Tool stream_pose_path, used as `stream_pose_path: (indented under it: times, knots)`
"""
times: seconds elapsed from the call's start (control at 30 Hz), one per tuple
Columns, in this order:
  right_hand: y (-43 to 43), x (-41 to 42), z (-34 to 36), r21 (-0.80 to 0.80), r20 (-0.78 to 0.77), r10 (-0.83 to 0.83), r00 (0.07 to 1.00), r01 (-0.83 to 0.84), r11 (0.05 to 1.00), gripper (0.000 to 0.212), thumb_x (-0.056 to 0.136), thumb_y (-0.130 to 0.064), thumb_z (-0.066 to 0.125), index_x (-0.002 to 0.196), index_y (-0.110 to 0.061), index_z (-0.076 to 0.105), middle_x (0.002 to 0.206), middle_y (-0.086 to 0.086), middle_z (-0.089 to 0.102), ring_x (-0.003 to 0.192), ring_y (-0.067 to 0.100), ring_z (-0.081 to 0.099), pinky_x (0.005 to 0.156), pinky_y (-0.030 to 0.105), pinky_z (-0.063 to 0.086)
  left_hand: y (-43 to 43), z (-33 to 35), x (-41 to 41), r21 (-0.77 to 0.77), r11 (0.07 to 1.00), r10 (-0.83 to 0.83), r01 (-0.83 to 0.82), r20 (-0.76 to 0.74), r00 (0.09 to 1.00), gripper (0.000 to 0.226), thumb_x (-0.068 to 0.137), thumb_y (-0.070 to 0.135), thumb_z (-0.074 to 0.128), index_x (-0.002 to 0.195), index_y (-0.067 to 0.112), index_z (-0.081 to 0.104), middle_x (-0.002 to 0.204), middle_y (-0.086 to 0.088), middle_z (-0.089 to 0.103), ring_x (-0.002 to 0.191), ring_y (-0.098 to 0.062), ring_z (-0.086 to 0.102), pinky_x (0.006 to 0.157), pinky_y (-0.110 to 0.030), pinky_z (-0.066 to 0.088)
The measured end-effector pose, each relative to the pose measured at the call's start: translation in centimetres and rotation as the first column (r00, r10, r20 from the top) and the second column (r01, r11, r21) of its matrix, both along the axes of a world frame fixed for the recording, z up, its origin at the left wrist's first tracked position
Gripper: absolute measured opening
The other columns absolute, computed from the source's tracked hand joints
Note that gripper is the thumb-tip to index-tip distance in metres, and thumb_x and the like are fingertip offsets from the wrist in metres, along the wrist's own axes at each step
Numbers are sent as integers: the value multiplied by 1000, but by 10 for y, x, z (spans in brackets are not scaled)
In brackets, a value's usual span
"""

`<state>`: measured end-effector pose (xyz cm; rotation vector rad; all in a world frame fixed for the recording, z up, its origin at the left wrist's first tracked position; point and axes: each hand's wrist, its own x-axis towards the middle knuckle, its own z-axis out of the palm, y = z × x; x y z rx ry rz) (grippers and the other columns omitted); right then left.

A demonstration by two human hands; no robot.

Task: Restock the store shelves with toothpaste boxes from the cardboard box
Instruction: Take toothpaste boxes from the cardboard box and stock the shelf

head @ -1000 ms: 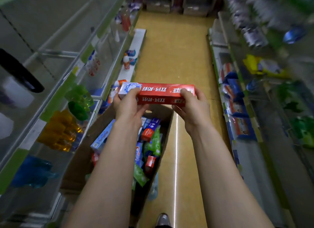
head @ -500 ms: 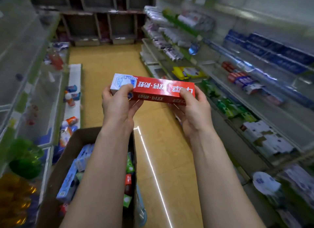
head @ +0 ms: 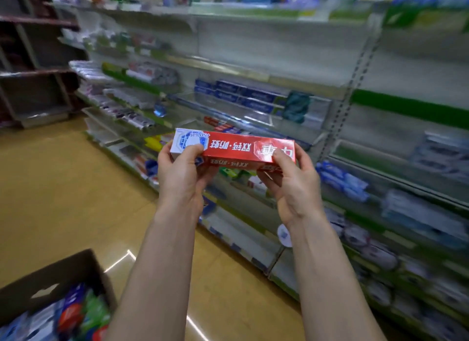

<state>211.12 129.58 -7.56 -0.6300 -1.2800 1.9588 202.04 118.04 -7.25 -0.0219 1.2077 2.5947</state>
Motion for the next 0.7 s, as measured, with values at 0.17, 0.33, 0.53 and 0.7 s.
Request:
stream_pose_path:
  times: [0.17,0.33,0.53,0.7]
  knots:
    - [57,67,13,6,-45,-119,992,119,993,38,94,-17,60,130,-22,48,116,10,64,96,20,66,79,33,56,70,12,51,-21,995,-102,101,-43,994,51,86,3,59,134,14,43,120,-18,61,104,-32,64,75,-44,58]
    - [128,150,23,27,-79,-235,969,237,971,32,93,-15,59,124,-22,51,117,10,63,96,20,65,82,39,57,150,25,127,-39,974,-224,221,-70,972,47,89,3,57,134,13,44,114,-16,61,85,-22,65,64,-35,58]
    - [196,239,30,38,-118,-292,949,299,954,31,94,-12,51,125,-16,55,106,10,68,93,21,66,70,29,56,227,37,210,-37,949,-314,312,-85,946,45,91,4,57,132,14,42,114,-16,60,89,-23,64,70,-37,57]
    - [236,301,37,128,-118,-327,938,341,931,30,94,-5,44,117,-17,59,101,8,67,99,23,63,80,33,57,282,40,254,-92,924,-381,372,-114,918,51,88,7,62,133,9,40,113,-16,57,94,-30,62,63,-33,59]
